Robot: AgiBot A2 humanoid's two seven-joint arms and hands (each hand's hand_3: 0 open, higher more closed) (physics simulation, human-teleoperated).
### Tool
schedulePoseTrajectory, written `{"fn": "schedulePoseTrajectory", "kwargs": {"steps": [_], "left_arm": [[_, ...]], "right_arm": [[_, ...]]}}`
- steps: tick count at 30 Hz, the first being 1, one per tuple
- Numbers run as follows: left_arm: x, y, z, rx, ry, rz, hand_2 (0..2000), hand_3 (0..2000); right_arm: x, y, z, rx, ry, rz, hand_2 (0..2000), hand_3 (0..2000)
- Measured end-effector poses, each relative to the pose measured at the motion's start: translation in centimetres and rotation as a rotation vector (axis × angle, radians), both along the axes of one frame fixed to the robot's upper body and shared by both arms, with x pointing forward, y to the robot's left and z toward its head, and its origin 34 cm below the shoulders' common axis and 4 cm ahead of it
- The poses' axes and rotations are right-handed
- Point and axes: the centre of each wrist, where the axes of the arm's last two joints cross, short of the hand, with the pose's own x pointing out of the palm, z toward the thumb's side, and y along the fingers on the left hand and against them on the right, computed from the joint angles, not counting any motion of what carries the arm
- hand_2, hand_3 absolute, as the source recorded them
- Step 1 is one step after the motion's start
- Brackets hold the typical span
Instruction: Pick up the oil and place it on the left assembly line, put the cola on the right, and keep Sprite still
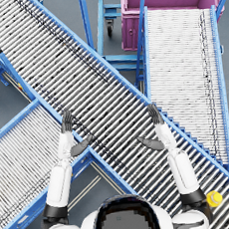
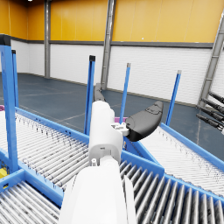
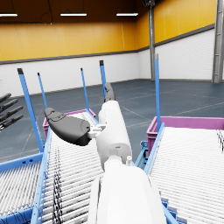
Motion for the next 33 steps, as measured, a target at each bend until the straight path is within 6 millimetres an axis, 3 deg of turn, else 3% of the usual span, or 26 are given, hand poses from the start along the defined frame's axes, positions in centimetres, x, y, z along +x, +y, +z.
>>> {"fn": "schedulePoseTrajectory", "kwargs": {"steps": [33], "left_arm": [[0.0, 0.0, 0.0, 0.0, 0.0, 0.0, 0, 0]], "right_arm": [[0.0, 0.0, 0.0, 0.0, 0.0, 0.0, 0, 0]]}}
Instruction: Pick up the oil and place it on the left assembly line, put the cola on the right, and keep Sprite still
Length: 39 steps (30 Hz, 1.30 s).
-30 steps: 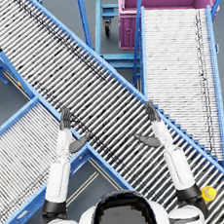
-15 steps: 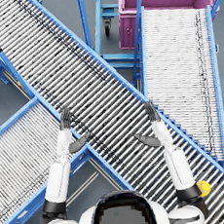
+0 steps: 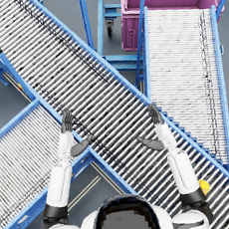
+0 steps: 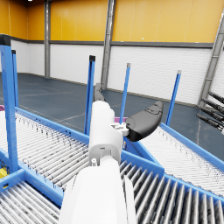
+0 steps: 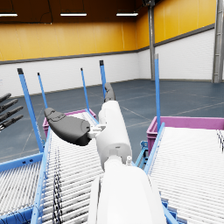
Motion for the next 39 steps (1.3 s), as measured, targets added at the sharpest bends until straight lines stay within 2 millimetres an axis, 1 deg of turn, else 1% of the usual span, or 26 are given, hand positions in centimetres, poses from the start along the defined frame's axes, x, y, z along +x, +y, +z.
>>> {"fn": "schedulePoseTrajectory", "kwargs": {"steps": [28, 30, 34, 39], "left_arm": [[0.0, 0.0, 0.0, 0.0, 0.0, 0.0, 0, 0], [0.1, -0.2, -0.3, 0.0, -0.046, -0.039, 0, 0], [0.2, 0.2, 0.8, -0.027, -0.132, -0.046, 0, 0], [0.3, 0.9, 2.8, -0.065, -0.225, -0.016, 0, 0]], "right_arm": [[0.0, 0.0, 0.0, 0.0, 0.0, 0.0, 0, 0], [0.2, 0.3, -0.3, 0.041, -0.022, -0.041, 0, 0], [0.3, 0.4, 0.2, 0.09, -0.065, -0.086, 0, 0], [0.1, 0.0, 2.3, 0.144, -0.151, -0.116, 0, 0]]}}
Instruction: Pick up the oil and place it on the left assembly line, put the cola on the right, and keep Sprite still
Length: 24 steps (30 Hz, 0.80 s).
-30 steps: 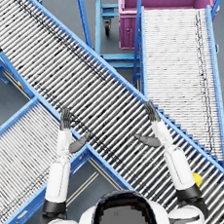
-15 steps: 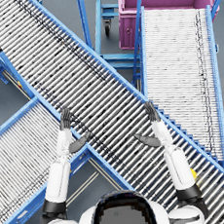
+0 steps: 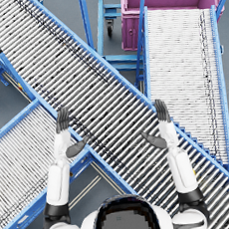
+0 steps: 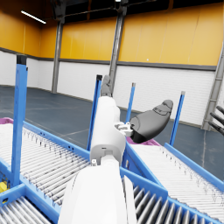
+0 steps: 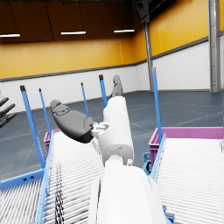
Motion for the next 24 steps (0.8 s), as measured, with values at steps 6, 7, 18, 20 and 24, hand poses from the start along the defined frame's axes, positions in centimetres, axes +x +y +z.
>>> {"fn": "schedulePoseTrajectory", "kwargs": {"steps": [6, 7, 18, 20, 24], "left_arm": [[0.2, 1.2, 2.2, 0.026, -0.101, 0.101, 0, 0], [0.2, 1.5, 2.5, 0.055, -0.117, 0.137, 0, 0], [0.3, 3.4, 4.7, 0.196, -0.223, 0.356, 0, 0], [0.2, 3.8, 4.8, 0.191, -0.228, 0.372, 0, 0], [0.1, 4.2, 5.0, 0.182, -0.233, 0.394, 0, 0]], "right_arm": [[0.1, -1.1, 2.3, -0.021, -0.106, -0.1, 0, 0], [0.1, -1.3, 2.5, -0.051, -0.124, -0.133, 0, 0], [-0.1, -2.9, 4.6, -0.191, -0.241, -0.34, 0, 0], [-0.1, -3.0, 4.7, -0.189, -0.247, -0.348, 0, 0], [-0.1, -3.1, 4.7, -0.184, -0.246, -0.357, 0, 0]]}}
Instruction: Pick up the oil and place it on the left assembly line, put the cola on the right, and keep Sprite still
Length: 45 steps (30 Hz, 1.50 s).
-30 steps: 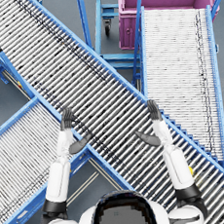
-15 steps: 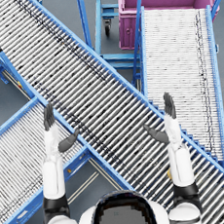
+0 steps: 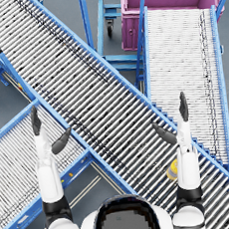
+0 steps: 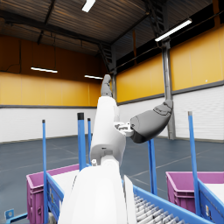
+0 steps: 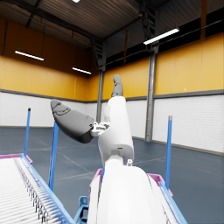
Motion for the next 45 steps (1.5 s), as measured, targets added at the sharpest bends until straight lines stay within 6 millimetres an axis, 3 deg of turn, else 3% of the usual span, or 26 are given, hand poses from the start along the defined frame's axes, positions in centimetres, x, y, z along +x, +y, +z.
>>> {"fn": "schedulePoseTrajectory", "kwargs": {"steps": [45], "left_arm": [[-0.32, -0.11, -0.2, -0.037, -0.007, 0.003, 0, 0]], "right_arm": [[-0.22, -0.56, -0.27, 0.057, -0.001, -0.029, 0, 0]]}}
